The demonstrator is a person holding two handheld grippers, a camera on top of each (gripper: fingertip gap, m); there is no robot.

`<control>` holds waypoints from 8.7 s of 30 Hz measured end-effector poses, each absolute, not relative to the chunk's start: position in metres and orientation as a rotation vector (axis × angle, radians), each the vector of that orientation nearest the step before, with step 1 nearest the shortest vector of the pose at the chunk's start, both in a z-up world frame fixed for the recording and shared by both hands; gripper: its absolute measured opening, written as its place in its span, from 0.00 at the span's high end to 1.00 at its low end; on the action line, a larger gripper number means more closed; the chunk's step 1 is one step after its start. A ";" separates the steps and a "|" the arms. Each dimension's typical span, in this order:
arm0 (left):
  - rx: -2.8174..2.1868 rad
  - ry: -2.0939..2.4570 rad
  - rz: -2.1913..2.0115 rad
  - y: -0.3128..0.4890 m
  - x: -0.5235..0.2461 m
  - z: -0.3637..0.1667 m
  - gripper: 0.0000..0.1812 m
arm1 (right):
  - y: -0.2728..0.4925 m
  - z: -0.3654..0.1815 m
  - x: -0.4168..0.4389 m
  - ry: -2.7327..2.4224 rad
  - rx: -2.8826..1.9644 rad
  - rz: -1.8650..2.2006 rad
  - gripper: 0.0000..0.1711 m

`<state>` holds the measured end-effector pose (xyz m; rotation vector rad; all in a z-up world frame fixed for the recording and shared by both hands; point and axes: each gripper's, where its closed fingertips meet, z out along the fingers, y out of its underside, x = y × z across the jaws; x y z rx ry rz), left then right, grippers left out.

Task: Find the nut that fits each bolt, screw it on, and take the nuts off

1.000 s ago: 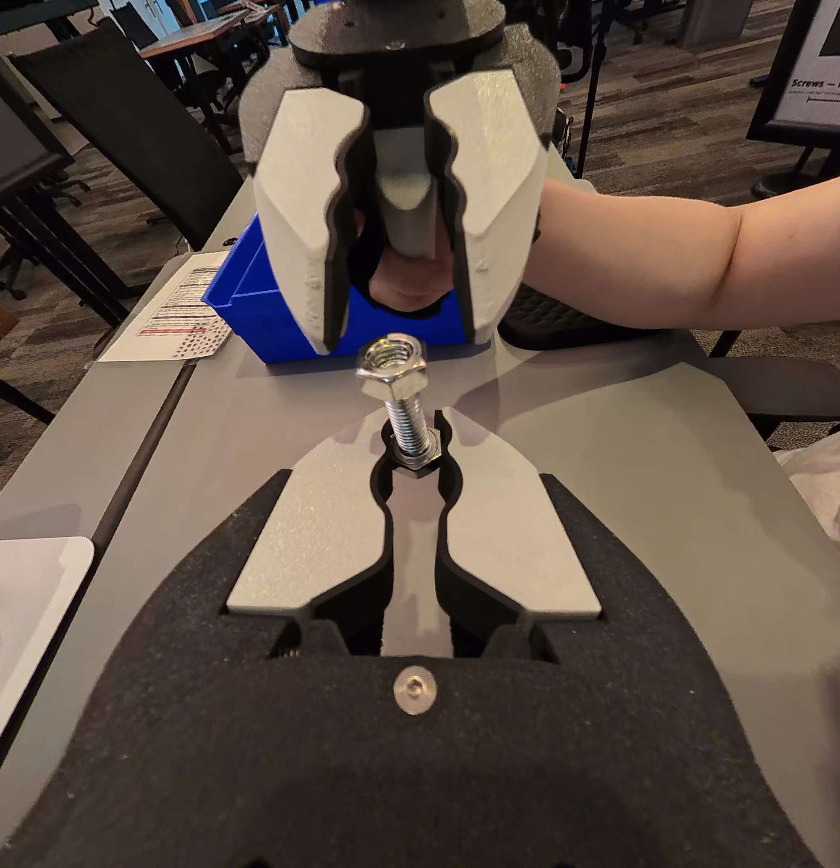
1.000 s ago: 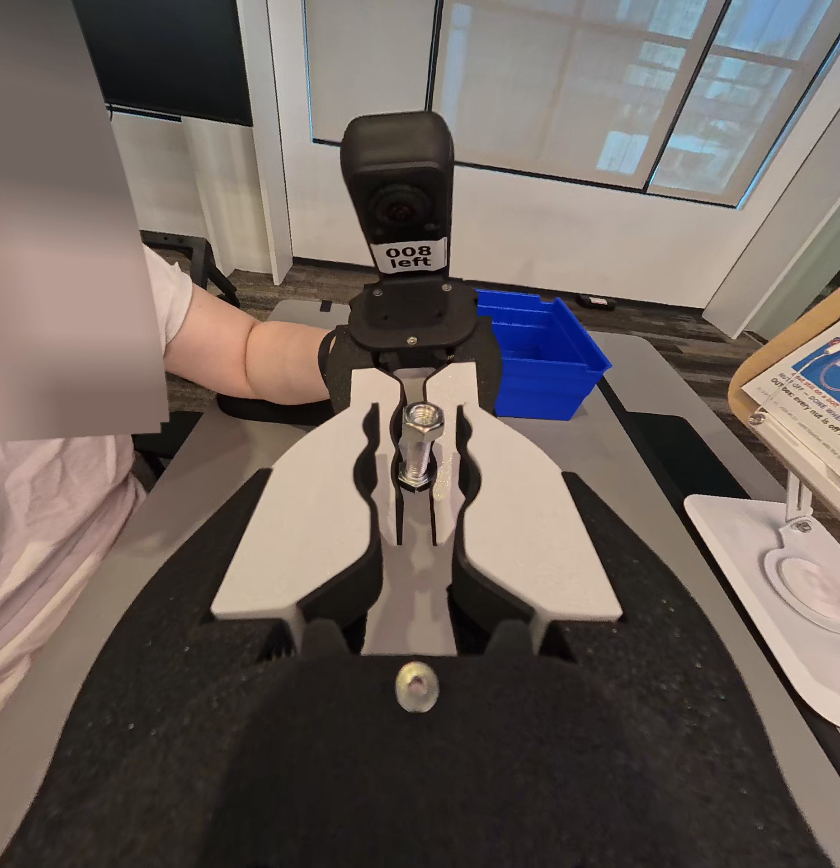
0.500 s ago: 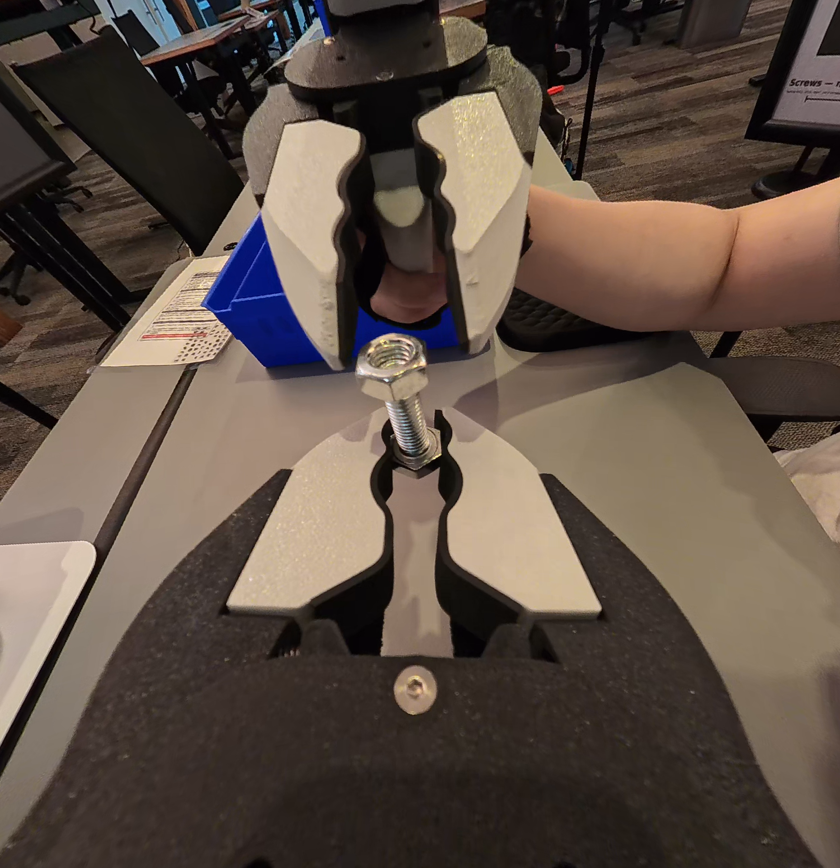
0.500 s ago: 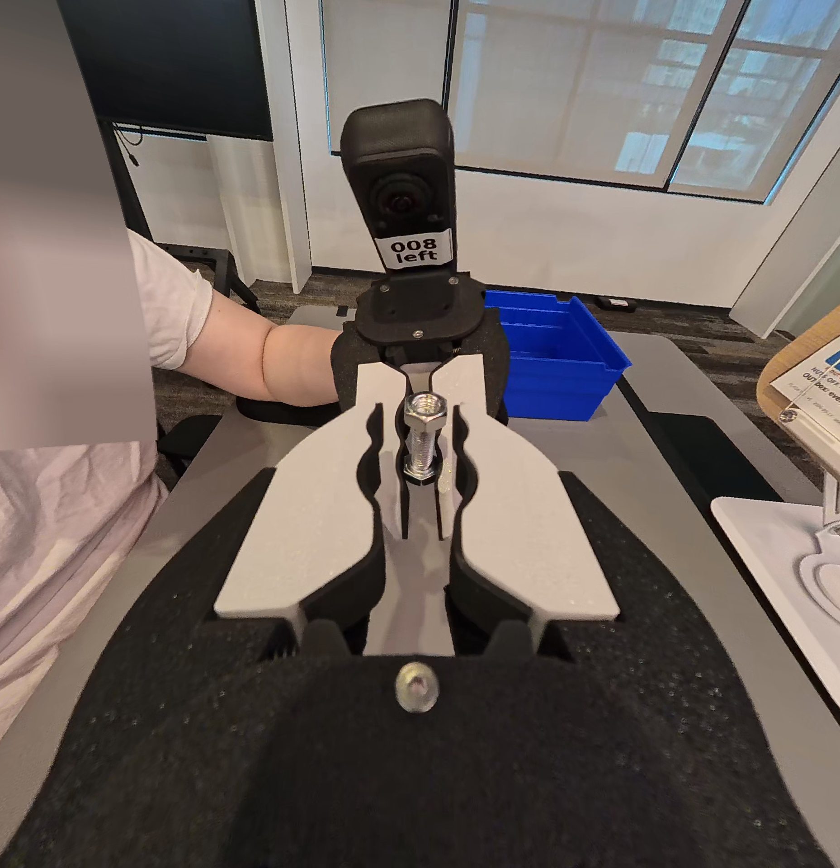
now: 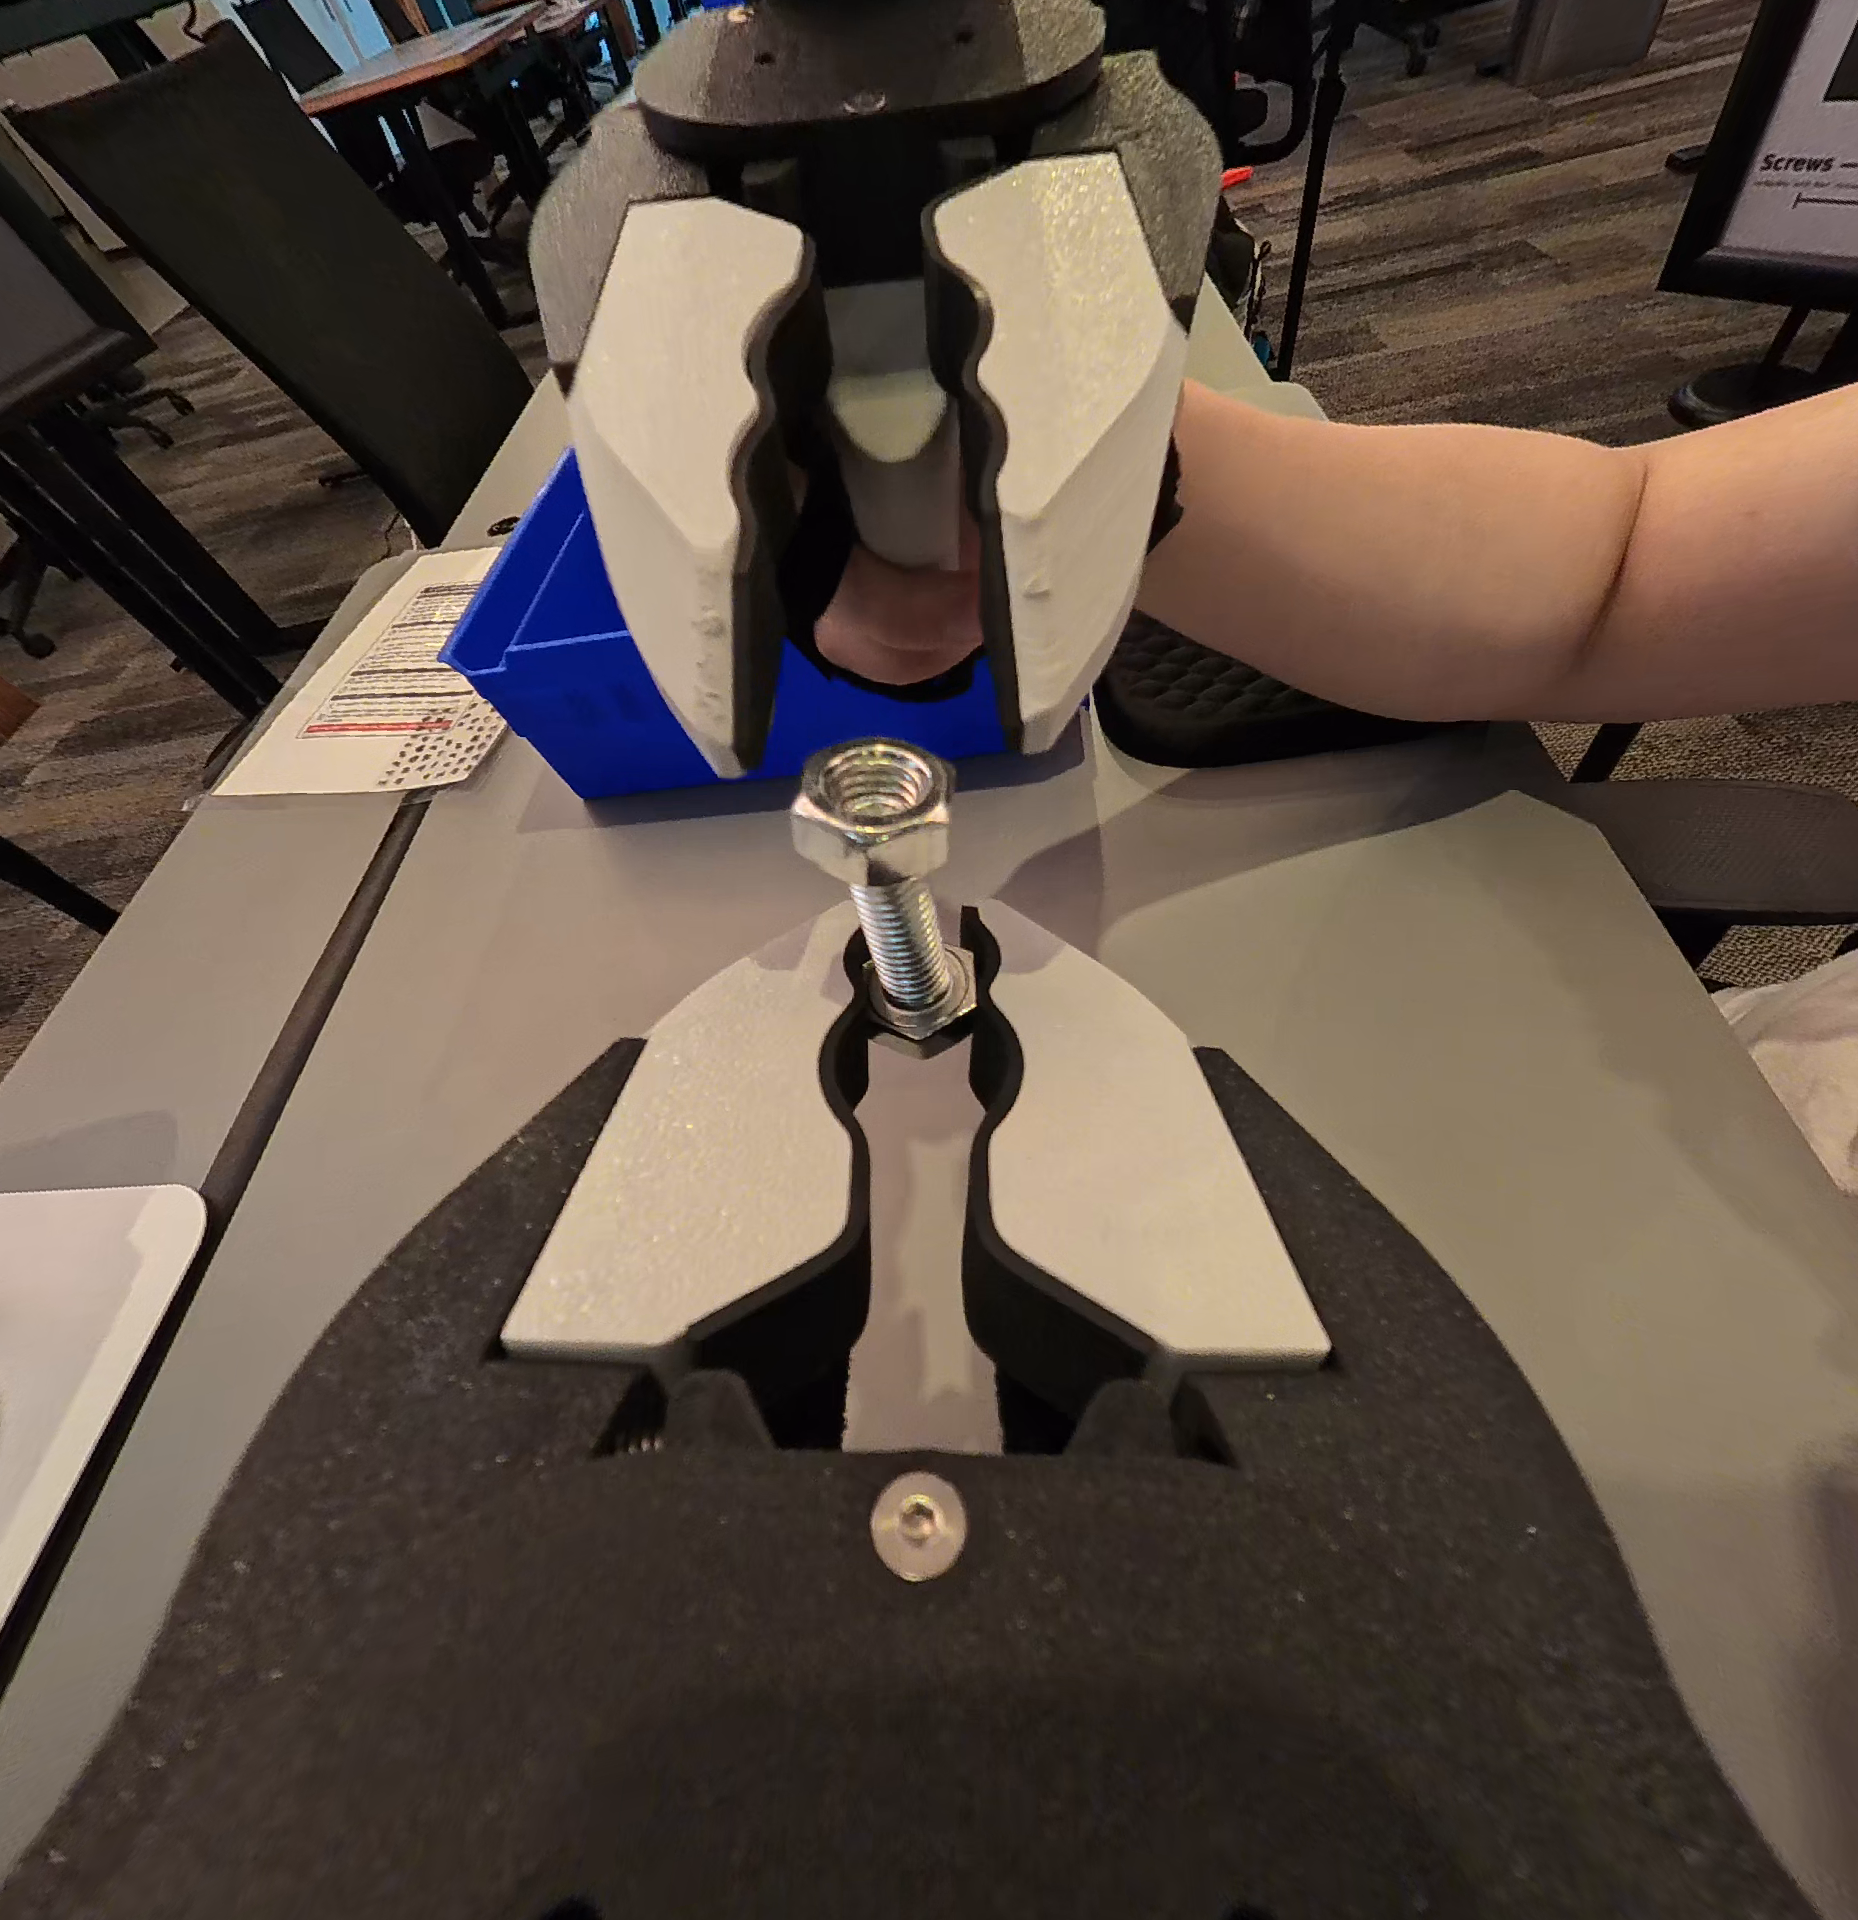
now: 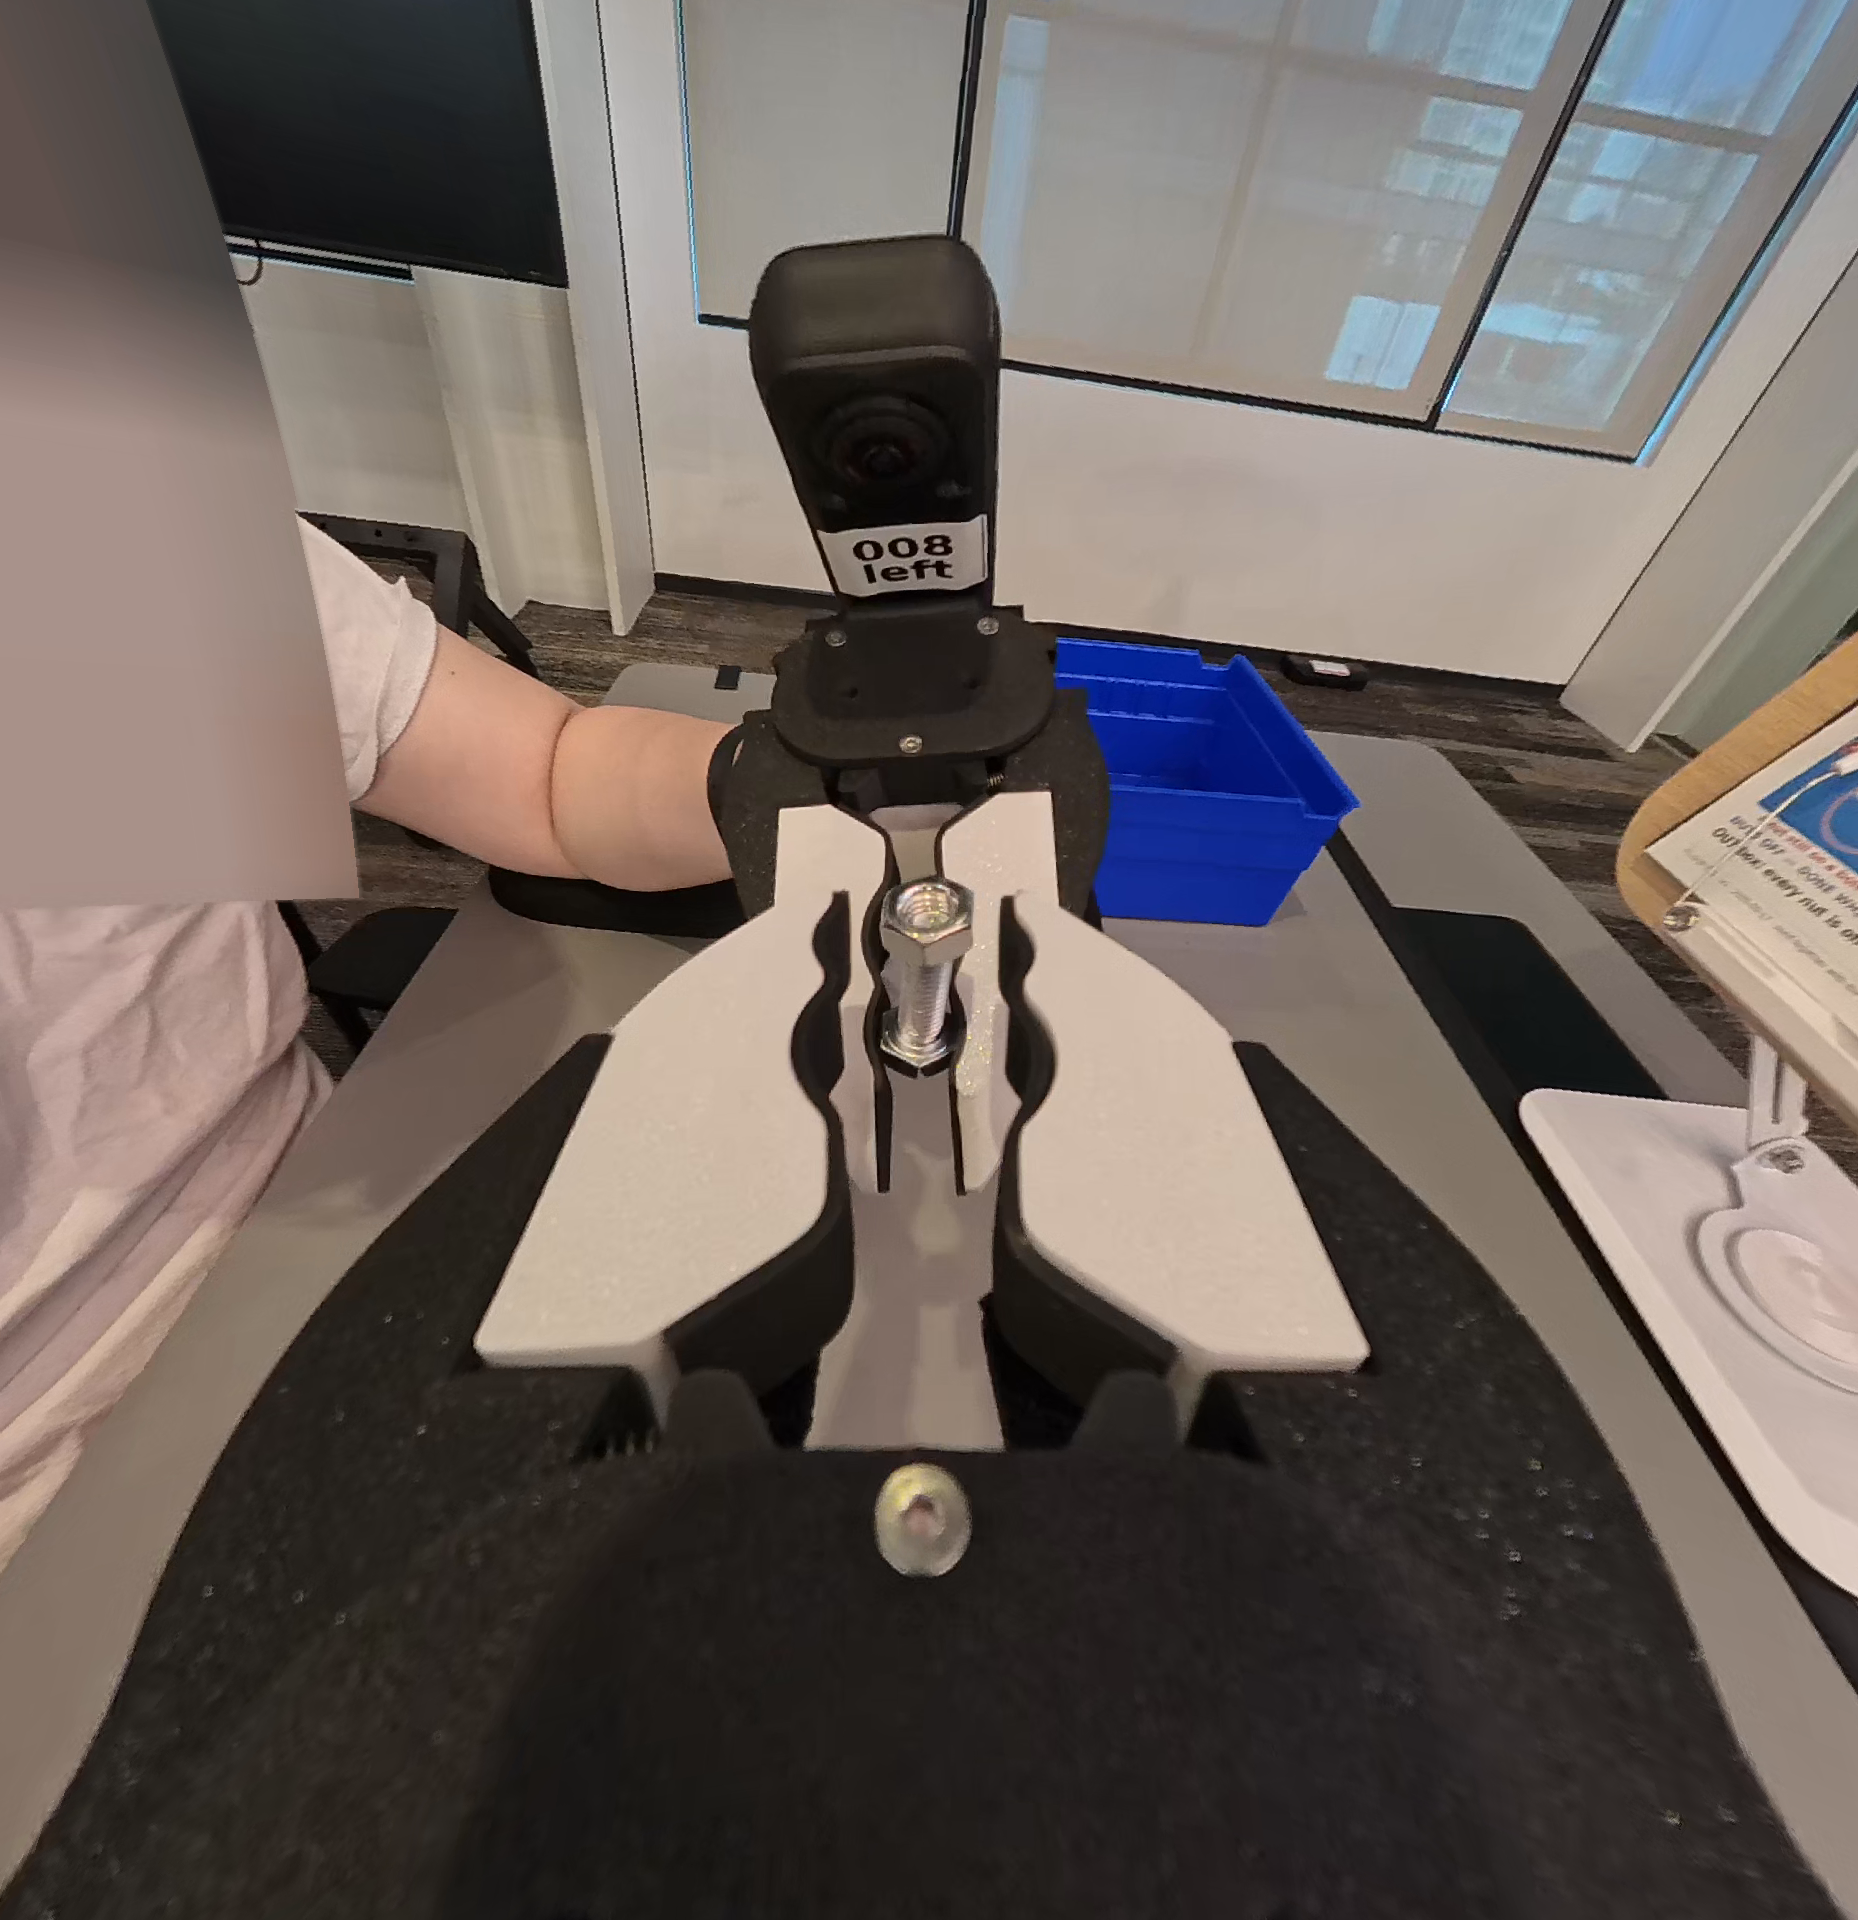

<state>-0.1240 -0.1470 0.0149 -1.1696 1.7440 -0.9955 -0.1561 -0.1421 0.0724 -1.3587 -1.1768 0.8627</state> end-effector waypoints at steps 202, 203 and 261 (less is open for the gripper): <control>-1.393 1.814 -0.676 -0.131 -0.117 -0.028 0.93 | -0.128 0.018 -0.149 -0.964 -2.259 0.473 0.89; -1.392 1.818 -0.678 -0.132 -0.117 -0.028 0.93 | -0.129 0.017 -0.148 -0.970 -2.262 0.470 0.89; -1.365 1.932 -0.502 -0.141 -0.116 -0.050 0.93 | -0.143 0.000 -0.138 -0.902 -2.414 0.465 0.90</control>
